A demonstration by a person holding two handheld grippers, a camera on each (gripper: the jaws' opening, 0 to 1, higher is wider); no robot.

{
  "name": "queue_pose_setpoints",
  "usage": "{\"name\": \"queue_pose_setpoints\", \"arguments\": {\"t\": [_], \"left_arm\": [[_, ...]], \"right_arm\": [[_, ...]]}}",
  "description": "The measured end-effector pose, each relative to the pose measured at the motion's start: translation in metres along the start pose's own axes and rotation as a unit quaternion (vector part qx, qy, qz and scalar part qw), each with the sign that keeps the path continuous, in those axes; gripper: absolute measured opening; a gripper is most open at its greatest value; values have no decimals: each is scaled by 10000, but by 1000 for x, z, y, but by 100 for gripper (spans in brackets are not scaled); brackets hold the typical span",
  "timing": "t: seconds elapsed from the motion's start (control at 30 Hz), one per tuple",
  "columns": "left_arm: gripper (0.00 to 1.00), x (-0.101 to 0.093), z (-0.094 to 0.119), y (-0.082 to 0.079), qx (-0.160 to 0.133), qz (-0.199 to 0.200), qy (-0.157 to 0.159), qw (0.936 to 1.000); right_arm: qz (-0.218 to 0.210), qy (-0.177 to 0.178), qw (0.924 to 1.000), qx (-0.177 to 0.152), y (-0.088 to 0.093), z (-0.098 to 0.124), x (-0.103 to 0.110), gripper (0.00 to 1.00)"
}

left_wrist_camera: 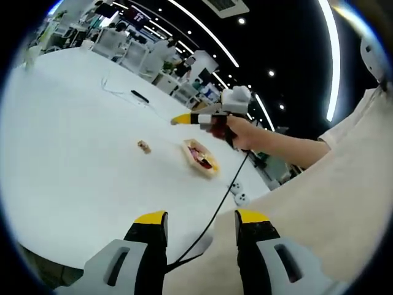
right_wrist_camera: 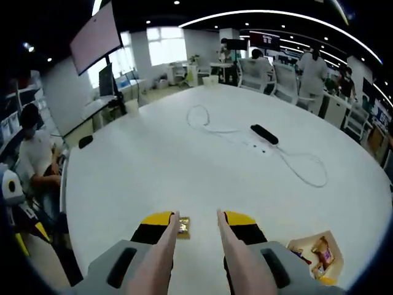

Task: Place the target food into the container with the food tongs after gripping and lifting it, then release it inside without dropping or visibly crushing the food.

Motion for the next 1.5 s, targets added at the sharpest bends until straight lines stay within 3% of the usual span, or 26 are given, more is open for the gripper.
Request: {"name": "queue_pose_setpoints", "arguments": {"t": [0.93, 1.13, 1.2, 1.33, 1.5], "left_arm": [[43, 3, -2, -3, 17, 17, -64, 10000], [43, 3, -3, -2, 28, 42, -60, 10000], [43, 3, -4, -2, 32, 47, -58, 10000], [43, 4, -6, -5, 51, 10, -60, 10000], [43, 3, -9, -10, 121, -75, -24, 9999]], "right_arm": [[27, -178, 9998, 76, 4, -13, 10, 31], [-35, -188, 9998, 76, 9, -8, 18, 31], [-142, -171, 9998, 7, 10, -2, 22, 31], [-651, -33, 9964, -540, -5, 20, 29, 31], [-550, -147, 9956, -747, -19, 36, 41, 31]]}}
Point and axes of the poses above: the point that each gripper's makers call its tool centre point, and the gripper's own axes: z roughly backward along the fingers, x roughly to its left, y roughly out of its underside, the point moved 2 cm from there along z, roughly backward along the fingers, and after that the axes turned 1 degree about y, right-handed, at the moved point
